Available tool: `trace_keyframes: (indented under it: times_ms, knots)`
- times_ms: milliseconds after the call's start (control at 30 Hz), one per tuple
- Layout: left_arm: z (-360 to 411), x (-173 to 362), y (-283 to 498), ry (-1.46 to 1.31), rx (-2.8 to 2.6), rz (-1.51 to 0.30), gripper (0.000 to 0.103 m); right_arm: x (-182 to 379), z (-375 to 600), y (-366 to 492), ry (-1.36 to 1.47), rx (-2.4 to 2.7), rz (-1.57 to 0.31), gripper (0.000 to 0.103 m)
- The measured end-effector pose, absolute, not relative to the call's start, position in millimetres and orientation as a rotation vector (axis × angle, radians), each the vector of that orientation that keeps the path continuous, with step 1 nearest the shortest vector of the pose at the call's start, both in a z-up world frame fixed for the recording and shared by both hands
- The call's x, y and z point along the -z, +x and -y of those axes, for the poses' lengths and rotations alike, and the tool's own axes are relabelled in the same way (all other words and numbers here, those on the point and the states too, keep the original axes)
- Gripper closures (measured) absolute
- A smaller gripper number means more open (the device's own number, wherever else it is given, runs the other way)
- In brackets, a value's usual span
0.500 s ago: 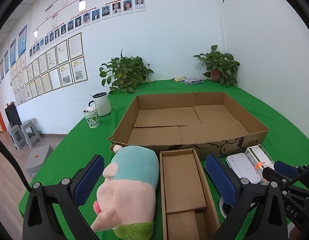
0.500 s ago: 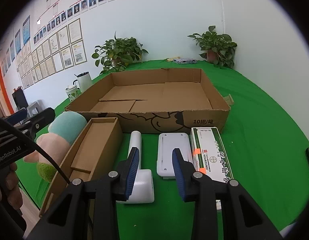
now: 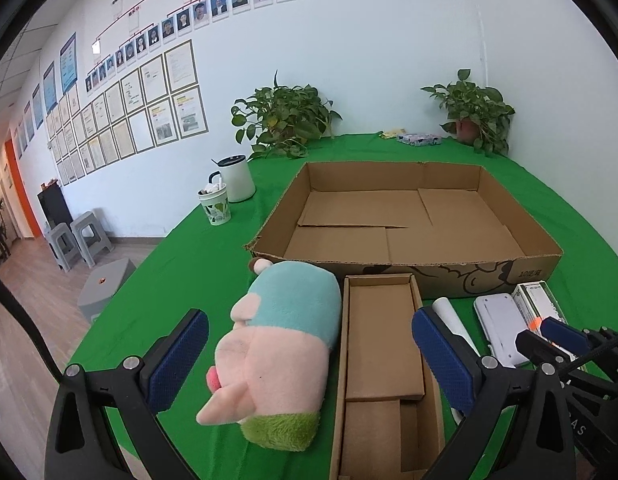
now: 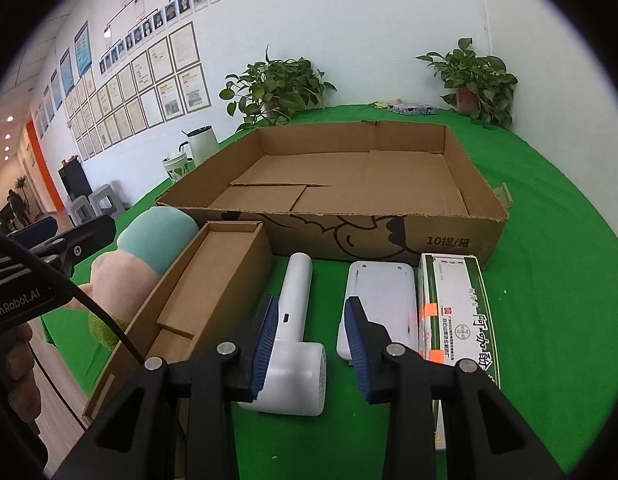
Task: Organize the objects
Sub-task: 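Reach the left gripper to the plush pig and close on it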
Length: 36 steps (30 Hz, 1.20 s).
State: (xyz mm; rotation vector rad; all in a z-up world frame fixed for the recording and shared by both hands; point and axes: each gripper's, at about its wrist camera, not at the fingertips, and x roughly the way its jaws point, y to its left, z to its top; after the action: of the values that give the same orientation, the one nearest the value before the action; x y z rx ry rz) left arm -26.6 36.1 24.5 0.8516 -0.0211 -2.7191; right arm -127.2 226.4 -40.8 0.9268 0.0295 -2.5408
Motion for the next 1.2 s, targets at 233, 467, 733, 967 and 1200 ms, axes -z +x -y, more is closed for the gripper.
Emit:
trace_keyframes:
  times_ms: [233, 467, 733, 967, 1200]
  knots:
    - [-4.4, -22.2, 1.4, 0.790, 2.735, -0.088, 0.001, 22.0, -214.2, -119.6, 0.847, 2.487, -0.097, 0.009]
    - [50.6, -8.9, 13.6, 0.857, 2.795, -0.125, 0.001, 19.6, -199.8, -115.2, 0.869, 2.456, 0.055, 0.000]
    - [84.5, 24.6, -17.5, 1.057, 2.933, -0.251, 0.001, -6.2, -169.8, -109.3, 0.802, 2.495, -0.076, 0.000]
    - [94.9, 64.2, -41.3, 1.215, 2.961, -0.433, 0.001, -33.9, -115.0, -80.0, 0.465, 2.450, -0.497, 0.000]
    - [101.0, 90.9, -40.2, 1.283, 3.007, -0.564, 0.022, -38.6, -67.4, -89.6, 0.429, 2.288, -0.486, 0.000]
